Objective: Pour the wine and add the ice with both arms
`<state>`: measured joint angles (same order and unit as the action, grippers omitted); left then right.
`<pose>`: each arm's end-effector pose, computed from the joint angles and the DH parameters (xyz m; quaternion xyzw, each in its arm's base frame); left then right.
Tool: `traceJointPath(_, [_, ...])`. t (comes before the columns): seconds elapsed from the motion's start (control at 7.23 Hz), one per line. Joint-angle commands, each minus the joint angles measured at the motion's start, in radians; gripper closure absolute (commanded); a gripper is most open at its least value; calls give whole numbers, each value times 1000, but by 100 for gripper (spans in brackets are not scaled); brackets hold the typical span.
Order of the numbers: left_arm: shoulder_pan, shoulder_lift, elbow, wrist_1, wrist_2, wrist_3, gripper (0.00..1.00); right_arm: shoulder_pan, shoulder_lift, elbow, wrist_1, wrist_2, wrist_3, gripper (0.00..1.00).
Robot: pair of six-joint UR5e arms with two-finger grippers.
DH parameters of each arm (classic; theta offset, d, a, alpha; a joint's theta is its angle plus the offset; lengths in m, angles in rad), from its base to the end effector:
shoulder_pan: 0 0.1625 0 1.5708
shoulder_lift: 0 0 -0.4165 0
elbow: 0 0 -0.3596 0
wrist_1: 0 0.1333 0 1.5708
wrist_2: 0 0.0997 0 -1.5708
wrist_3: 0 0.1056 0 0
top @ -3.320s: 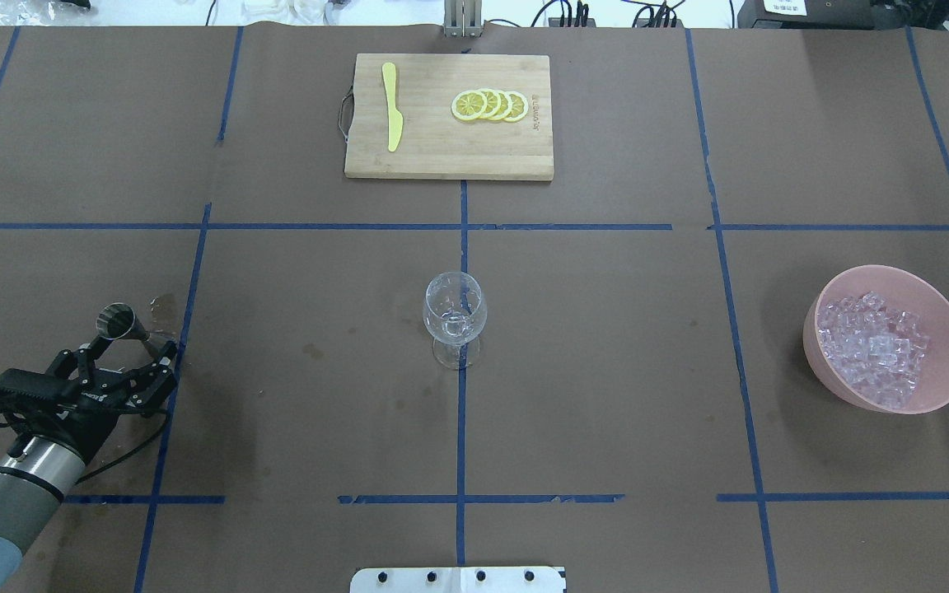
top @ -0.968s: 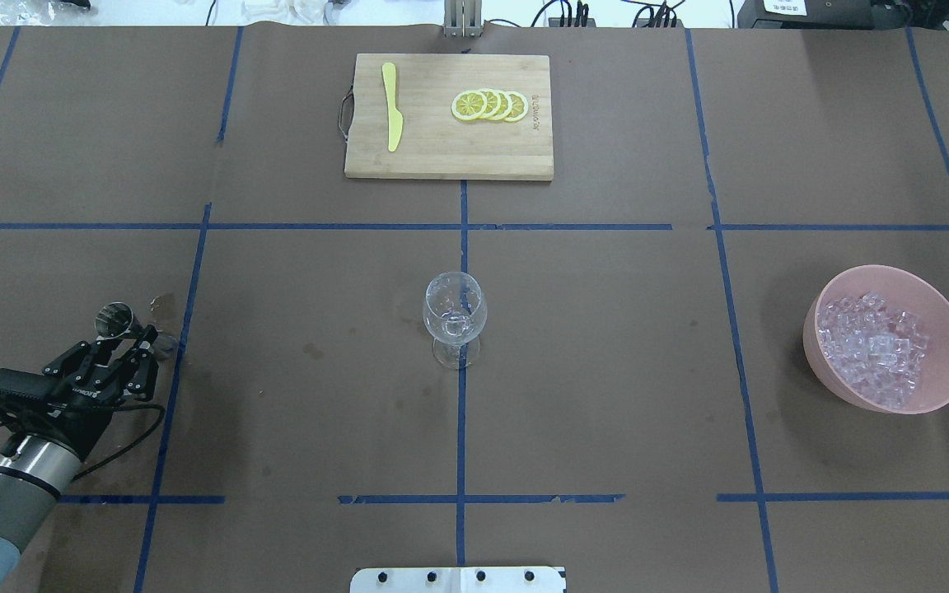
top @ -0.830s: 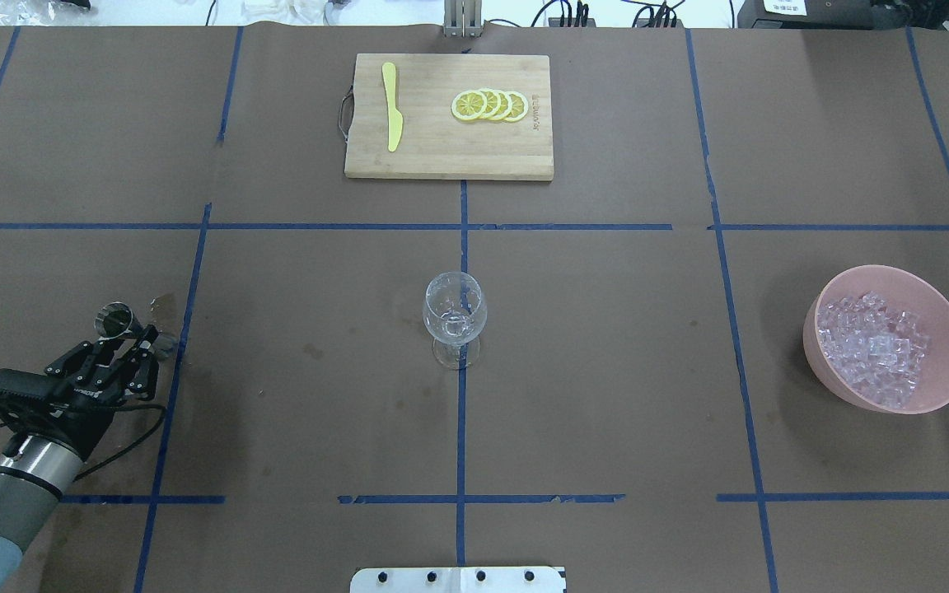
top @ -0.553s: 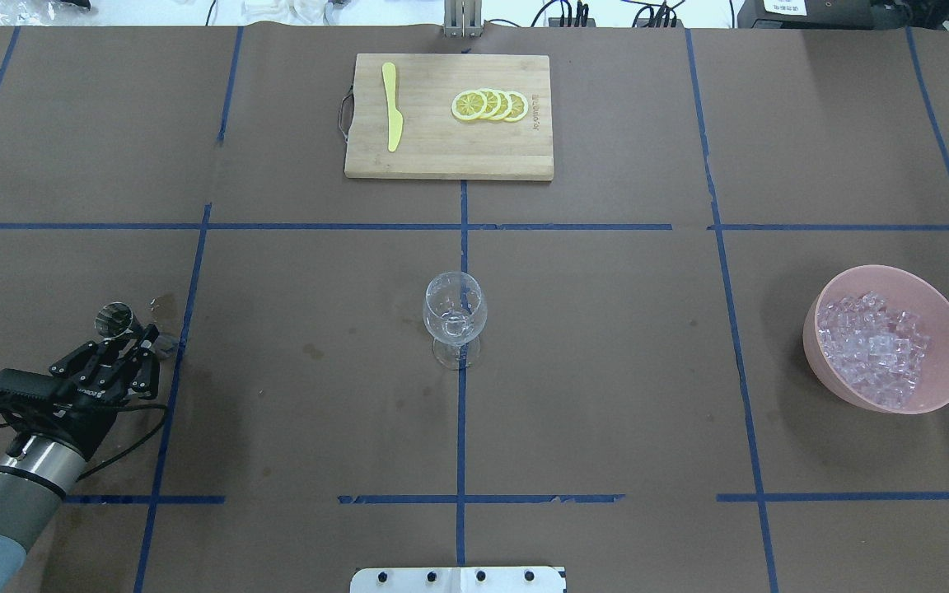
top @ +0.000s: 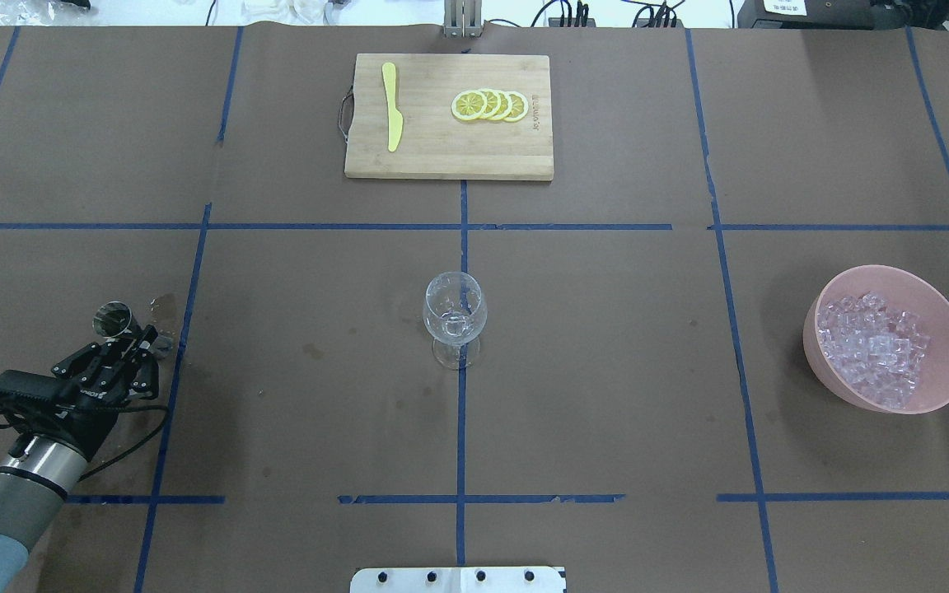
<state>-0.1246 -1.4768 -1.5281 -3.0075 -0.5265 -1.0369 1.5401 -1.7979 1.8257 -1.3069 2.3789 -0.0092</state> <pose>0.3640 -0.2719 0.5443 0.5453 0.3680 -0.1553 0.7369 0.0452 -0.3837 0.5995 0.1294 -0.3904 -0.0753 0.9084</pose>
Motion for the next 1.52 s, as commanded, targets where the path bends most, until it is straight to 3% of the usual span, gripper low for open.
traceJointPath(0.0, [-3, 1, -15, -5, 0, 38, 90, 0, 2, 0, 0, -1, 0, 0])
traceJointPath(0.28, [-4, 7, -29, -11, 2, 40, 100, 0, 2, 0, 0, -1, 0, 0])
traceJointPath(0.55, [-18, -20, -108, -27, -3, 246, 100, 0, 2, -2, 0, -1, 0, 0])
traceJointPath(0.83, [-52, -92, -127, -28, -33, 268, 100, 0, 2, -2, 0, -1, 0, 0])
traceJointPath(0.97, [-78, -149, -127, -27, -91, 268, 100, 0, 2, -2, 0, -1, -2, 0])
traceJointPath(1.25, [-89, -180, -127, -10, -139, 273, 100, 0, 2, -3, 0, -3, 0, 0])
traceJointPath(1.38, [-98, -200, -127, -7, -141, 387, 100, 0, 2, -3, 0, -3, 0, 0])
